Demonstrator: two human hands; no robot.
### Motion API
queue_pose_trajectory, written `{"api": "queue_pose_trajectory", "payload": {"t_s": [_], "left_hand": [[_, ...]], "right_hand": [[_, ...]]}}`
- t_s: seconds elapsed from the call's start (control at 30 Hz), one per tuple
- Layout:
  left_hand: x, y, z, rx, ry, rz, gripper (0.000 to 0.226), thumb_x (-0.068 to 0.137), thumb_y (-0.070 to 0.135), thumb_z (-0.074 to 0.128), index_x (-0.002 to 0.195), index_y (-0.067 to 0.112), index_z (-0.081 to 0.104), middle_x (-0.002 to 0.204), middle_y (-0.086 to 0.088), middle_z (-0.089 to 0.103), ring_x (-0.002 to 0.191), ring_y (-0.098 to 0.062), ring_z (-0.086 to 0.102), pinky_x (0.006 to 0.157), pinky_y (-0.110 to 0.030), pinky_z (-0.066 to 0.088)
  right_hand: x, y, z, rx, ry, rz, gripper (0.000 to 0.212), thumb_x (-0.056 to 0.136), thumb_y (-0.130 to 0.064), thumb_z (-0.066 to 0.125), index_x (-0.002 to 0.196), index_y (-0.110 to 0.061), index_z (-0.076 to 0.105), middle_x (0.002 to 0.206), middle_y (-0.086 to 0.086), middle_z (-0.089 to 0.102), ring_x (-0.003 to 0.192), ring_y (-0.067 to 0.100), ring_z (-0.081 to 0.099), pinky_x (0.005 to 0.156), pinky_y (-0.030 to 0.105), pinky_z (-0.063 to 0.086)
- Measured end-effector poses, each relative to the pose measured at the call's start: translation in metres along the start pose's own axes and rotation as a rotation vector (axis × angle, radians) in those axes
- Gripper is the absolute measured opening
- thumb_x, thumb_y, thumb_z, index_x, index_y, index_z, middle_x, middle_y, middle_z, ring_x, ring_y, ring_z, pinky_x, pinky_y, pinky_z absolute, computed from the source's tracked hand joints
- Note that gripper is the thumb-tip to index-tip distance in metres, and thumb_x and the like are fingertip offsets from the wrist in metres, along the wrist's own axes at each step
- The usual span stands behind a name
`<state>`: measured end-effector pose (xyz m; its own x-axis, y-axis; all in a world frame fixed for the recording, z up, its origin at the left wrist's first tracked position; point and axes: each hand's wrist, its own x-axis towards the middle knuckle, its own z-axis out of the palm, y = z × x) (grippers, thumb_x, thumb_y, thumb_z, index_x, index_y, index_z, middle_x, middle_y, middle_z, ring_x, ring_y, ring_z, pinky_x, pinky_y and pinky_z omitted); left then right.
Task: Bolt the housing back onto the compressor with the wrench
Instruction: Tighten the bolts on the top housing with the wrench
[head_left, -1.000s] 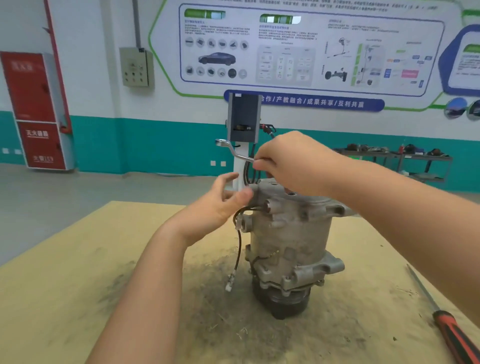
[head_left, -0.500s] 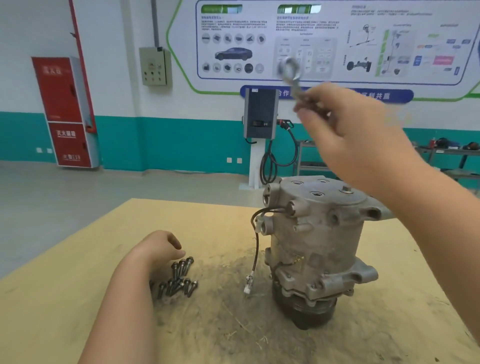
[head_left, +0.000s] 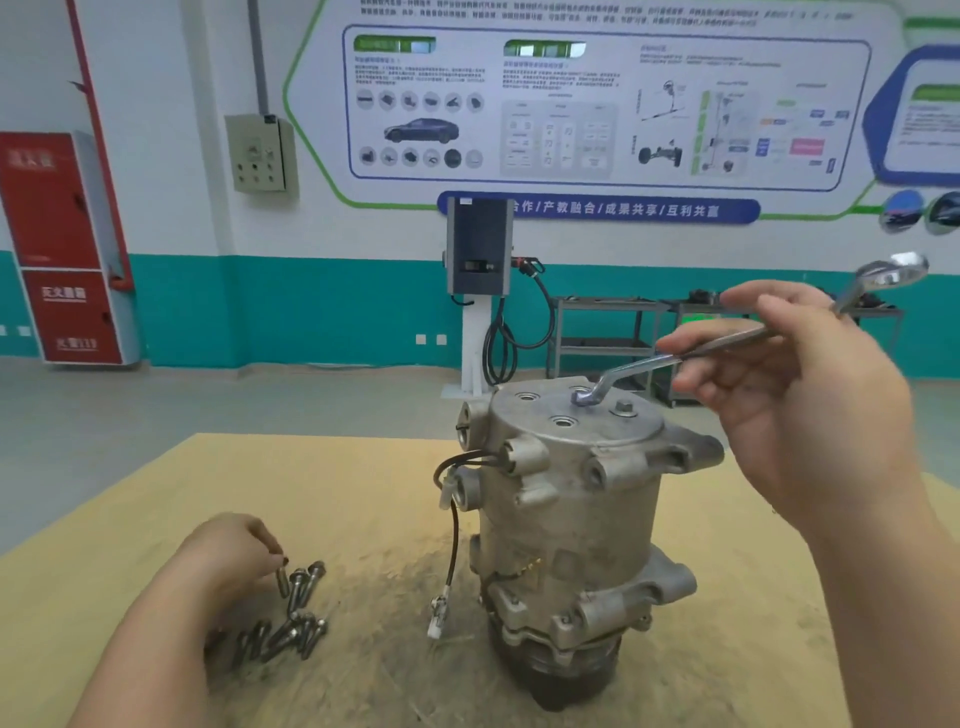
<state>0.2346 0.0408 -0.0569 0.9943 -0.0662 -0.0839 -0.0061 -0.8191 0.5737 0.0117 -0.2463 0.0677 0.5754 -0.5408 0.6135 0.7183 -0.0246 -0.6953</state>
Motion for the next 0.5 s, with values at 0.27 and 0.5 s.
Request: {"api": "queue_pose_trajectory", "payload": {"t_s": [0.27, 0.5], "left_hand": [[-0.132, 0.134, -0.040, -0.902, 0.347, 0.892, 0.006, 0.087, 0.014, 0.071, 0.089, 0.019, 0.070, 0.088, 0.008, 0.076, 0.080, -0.003, 0.071, 0.069, -0.011, 0.053], [-0.139, 0.162, 0.001, -0.616, 0.503, 0.998, 0.013, 0.085, 0.014, 0.076, 0.086, 0.027, 0.077, 0.081, 0.032, 0.067, 0.079, 0.011, 0.062, 0.075, -0.003, 0.043]], "right_hand": [[0.003, 0.003, -0.009, 0.288, 0.195, 0.092, 0.014, 0.092, -0.006, 0.030, 0.092, -0.011, 0.043, 0.057, 0.012, 0.061, 0.044, 0.021, 0.048, 0.049, 0.022, 0.040], [0.001, -0.004, -0.020, 0.457, 0.254, 0.186, 0.012, 0.090, -0.007, 0.032, 0.081, -0.013, 0.037, 0.056, 0.007, 0.053, 0.042, 0.017, 0.040, 0.049, 0.022, 0.037]]}}
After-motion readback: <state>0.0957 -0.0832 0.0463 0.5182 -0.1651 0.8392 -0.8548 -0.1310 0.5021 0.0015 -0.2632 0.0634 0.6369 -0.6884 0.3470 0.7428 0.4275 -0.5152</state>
